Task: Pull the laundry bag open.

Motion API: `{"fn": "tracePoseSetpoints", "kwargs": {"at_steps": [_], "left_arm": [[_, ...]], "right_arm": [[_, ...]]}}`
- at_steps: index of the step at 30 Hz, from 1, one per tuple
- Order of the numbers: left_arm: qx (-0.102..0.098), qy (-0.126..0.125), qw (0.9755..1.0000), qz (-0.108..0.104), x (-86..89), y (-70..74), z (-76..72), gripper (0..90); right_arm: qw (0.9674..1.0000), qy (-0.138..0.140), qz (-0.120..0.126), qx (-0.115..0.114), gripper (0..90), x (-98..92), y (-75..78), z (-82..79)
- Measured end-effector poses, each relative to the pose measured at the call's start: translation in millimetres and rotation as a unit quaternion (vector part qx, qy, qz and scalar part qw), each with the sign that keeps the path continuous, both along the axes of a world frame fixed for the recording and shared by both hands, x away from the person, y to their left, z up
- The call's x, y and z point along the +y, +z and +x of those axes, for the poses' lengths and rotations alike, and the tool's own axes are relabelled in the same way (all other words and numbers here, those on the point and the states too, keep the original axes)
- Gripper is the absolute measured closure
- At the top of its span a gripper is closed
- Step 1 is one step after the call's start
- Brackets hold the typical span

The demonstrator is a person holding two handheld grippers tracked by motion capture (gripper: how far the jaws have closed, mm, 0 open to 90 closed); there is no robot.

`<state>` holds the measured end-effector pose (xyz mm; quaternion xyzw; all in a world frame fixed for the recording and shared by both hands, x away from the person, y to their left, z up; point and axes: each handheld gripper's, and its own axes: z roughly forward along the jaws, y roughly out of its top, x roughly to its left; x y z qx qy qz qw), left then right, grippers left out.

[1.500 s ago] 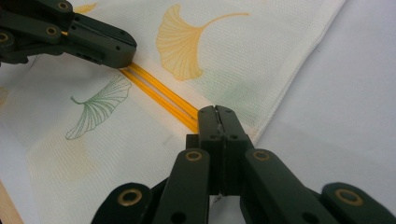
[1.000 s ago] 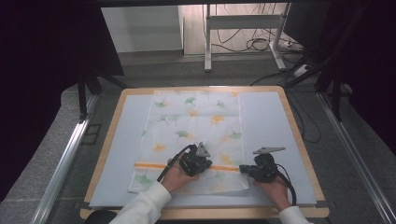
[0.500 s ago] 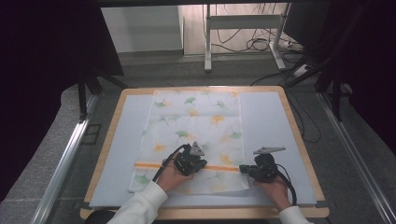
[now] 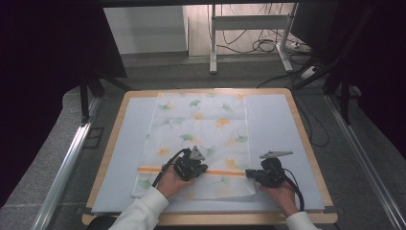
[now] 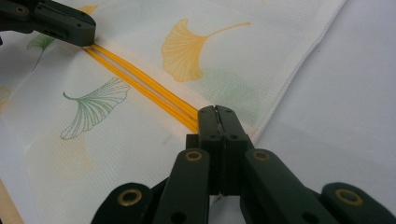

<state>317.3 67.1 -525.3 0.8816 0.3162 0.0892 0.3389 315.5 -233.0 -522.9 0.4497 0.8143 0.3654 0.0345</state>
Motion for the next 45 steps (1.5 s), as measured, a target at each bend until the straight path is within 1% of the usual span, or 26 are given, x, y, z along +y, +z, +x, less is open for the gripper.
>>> {"fn": "tracePoseSetpoints", "kwargs": {"at_steps": [6, 15, 21, 37, 45], "left_arm": [[0.004, 0.005, 1.0000, -0.001, 6.2, 0.0, -0.3, 90.0], [0.006, 0.007, 1.0000, 0.004, 11.1, 0.5, -0.6, 90.0], [0.002, 0.015, 0.9998, 0.012, 16.8, 0.7, -2.2, 90.0], [0.008, 0.029, 0.9995, 0.007, 28.4, 0.0, -3.9, 90.0], [0.010, 0.033, 0.9994, 0.011, 34.8, 0.4, -4.9, 90.0]], "right_arm": [[1.0000, 0.000, 0.000, 0.000, 89.9, 0.0, -0.1, 0.0], [1.0000, 0.001, -0.001, -0.002, 89.9, 0.0, 0.0, 0.0], [1.0000, 0.002, -0.002, -0.003, 89.9, 0.4, -0.1, -0.2], [1.0000, 0.001, -0.005, -0.004, 89.8, 0.6, 0.2, -0.5], [1.0000, 0.002, -0.005, -0.004, 89.9, 0.5, 0.1, -0.5]]}}
